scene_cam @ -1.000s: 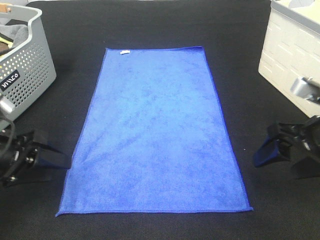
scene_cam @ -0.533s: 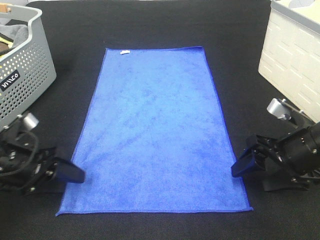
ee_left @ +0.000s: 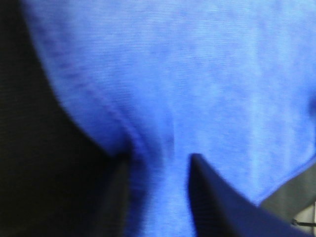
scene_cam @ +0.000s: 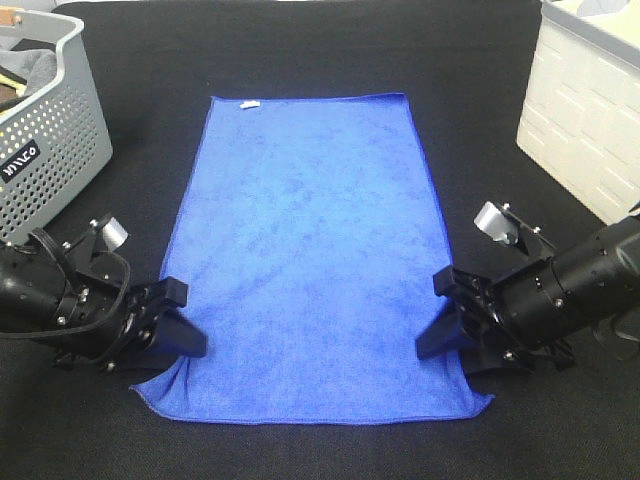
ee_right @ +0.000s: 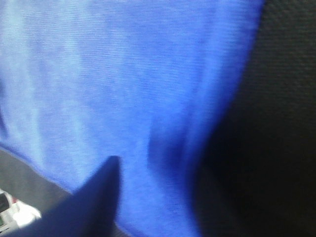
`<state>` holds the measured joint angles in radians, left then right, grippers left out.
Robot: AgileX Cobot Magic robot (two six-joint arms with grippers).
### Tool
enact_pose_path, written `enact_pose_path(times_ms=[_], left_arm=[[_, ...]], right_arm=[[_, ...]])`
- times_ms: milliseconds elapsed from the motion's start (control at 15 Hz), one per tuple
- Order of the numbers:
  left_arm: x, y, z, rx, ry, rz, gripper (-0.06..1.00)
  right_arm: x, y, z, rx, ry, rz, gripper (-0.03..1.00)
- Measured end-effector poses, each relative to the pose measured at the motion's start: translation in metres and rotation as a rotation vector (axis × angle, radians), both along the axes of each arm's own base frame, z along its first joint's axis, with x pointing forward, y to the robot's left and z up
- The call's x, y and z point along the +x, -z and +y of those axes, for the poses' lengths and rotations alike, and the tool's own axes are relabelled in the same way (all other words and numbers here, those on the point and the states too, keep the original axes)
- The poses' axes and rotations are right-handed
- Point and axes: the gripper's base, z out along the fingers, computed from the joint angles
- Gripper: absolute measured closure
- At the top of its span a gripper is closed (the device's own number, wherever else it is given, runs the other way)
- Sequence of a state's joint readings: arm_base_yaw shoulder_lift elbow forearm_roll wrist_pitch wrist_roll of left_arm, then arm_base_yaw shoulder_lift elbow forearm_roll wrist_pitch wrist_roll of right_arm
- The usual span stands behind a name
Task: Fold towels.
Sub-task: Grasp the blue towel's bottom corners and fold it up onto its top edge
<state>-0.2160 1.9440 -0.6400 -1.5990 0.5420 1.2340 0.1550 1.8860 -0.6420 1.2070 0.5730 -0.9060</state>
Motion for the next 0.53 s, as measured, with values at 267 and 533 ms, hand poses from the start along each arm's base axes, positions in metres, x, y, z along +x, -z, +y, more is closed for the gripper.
enact_pose_path(times_ms=[267, 533], left_arm=[[-0.002, 0.002, 0.002, 0.029, 0.035, 0.008, 0.93], [-0.015, -0.021, 0.007, 0.082, 0.090, 0.021, 0.94]], right_arm=[[0.000, 0.004, -0.002, -0.028, 0.009, 0.007, 0.97], [-0.006, -0.014, -0.004, -0.043, 0.003, 0.005, 0.97]])
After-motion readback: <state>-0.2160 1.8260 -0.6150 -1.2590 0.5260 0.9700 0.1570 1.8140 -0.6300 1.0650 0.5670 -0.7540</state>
